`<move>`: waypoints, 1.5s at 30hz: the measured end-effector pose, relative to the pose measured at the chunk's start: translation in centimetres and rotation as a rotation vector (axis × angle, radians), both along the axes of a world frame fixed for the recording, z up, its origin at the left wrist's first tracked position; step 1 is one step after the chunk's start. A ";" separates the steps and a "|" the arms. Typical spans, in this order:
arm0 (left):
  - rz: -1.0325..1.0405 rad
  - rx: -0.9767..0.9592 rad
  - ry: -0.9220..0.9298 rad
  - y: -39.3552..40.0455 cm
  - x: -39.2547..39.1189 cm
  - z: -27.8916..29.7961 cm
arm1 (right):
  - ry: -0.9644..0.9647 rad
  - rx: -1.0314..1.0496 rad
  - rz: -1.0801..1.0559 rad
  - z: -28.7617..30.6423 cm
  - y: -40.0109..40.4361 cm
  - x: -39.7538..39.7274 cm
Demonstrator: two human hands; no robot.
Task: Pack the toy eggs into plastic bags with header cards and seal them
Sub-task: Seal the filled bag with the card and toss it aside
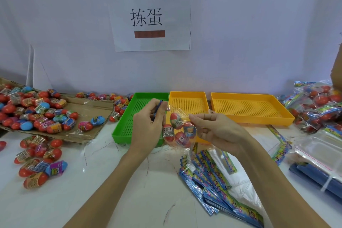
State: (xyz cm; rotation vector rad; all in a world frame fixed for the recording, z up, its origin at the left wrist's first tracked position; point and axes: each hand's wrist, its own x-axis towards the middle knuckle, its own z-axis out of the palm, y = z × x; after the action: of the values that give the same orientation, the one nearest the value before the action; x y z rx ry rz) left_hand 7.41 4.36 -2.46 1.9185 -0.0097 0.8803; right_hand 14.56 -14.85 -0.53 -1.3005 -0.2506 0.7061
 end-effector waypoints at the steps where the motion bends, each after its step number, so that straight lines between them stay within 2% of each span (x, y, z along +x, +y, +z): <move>1: -0.003 -0.002 -0.003 0.0 0.0 0.1 | 0.052 0.015 0.008 0.1 0.0 0.0; 5: -0.011 -0.024 -0.012 0.0 0.1 0.3 | 0.125 0.062 0.046 0.4 -0.1 0.1; 7: 0.010 -0.061 -0.016 -0.1 0.1 0.1 | 0.123 0.105 -0.007 0.3 -0.1 0.3; 9: 0.053 -0.110 -0.020 -0.1 0.3 -0.2 | 0.040 0.066 -0.036 0.0 -0.2 0.5; 14: 0.117 -0.235 -0.006 0.0 0.6 -0.6 | -0.217 -0.233 0.211 0.0 -0.7 -0.1; 20: 0.099 -0.372 0.022 0.3 0.7 -0.2 | -0.303 -0.151 0.181 0.3 -0.9 0.0; 22: 0.079 -0.331 -0.005 0.3 0.5 0.1 | -0.408 -0.179 0.120 0.4 -1.0 0.0; 24: 0.145 -0.201 -0.005 0.8 0.5 0.2 | -0.606 -0.172 -0.065 0.4 -0.9 0.1; 26: 0.192 -0.155 0.090 1.1 0.7 0.2 | -0.759 -0.091 -0.228 0.2 -0.4 0.0; 27: 0.113 -0.253 0.183 1.0 0.8 0.3 | -0.811 -0.059 -0.253 0.1 -0.1 -0.1; 29: -0.170 -0.621 0.354 0.4 0.8 0.6 | -0.912 -0.049 -0.239 -0.2 0.5 -0.4; 30: -0.266 -0.756 0.370 0.2 0.8 0.6 | -0.951 -0.062 -0.218 -0.4 0.7 -0.4; 31: -0.300 -0.807 0.345 0.1 0.8 0.5 | -0.968 -0.079 -0.196 -0.5 0.8 -0.4; 34: -0.254 -0.820 0.199 0.3 0.7 0.2 | -0.912 -0.143 -0.186 -0.5 1.1 -0.5; 38: -0.262 -0.695 0.111 0.5 0.8 0.1 | -0.477 -0.023 -0.220 -0.6 1.7 -1.0; 40: -0.282 -0.688 0.099 0.4 0.8 0.2 | -0.490 -0.076 -0.181 -0.9 1.6 -0.9; 43: -0.357 -0.937 0.087 0.4 0.8 0.4 | -0.541 -0.106 -0.212 -1.2 1.2 -0.7; 45: -0.383 -0.962 0.128 0.5 0.8 0.5 | -0.530 -0.147 -0.167 -1.1 0.8 -0.4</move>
State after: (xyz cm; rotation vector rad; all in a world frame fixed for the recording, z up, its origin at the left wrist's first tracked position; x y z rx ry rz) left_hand 8.17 4.87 -2.01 1.0100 0.1025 0.3737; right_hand 14.19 -14.05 -1.64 -1.6157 -0.5178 0.2298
